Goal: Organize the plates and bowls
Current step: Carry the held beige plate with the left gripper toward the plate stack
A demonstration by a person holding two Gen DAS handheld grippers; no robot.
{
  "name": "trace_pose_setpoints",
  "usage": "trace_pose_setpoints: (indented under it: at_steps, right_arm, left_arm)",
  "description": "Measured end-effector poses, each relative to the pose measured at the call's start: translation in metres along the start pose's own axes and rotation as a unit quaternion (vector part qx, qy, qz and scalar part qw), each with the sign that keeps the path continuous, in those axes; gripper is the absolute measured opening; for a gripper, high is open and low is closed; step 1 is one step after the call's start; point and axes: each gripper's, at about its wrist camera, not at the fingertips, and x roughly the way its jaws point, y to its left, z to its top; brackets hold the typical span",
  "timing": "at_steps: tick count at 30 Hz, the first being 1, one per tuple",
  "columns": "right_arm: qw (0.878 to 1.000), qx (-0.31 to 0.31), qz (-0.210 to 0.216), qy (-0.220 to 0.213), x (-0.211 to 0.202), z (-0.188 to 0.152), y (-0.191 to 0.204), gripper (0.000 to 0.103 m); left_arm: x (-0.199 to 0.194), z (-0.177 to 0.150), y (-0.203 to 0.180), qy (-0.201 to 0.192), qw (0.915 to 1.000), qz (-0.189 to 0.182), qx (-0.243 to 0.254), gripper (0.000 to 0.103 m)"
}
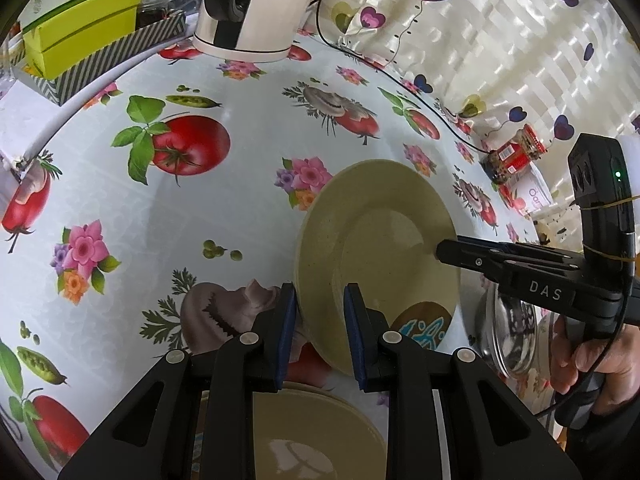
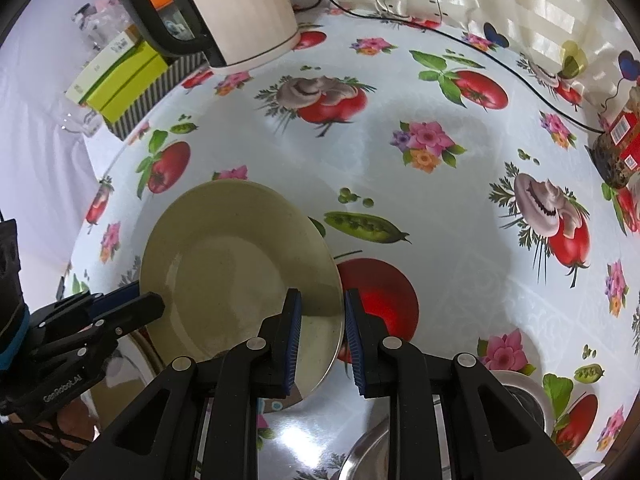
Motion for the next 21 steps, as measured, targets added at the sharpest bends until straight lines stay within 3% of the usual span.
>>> trace_pose_setpoints:
  at_steps: [8, 21]
  right_arm:
    - [1.0, -0.002, -0.002, -0.004, -0.004, 0.003, 0.005, 0.021]
    - [1.0, -0.009, 0.003, 0.013, 0.026, 0.019, 0.022, 0.022]
  left_arm:
    - [0.002, -0.001, 0.003, 0.001, 1.0, 0.007, -0.002, 0.024]
    - [0.009, 0.005, 0.031, 0.0, 0.9993, 0.026, -0.029, 0.024]
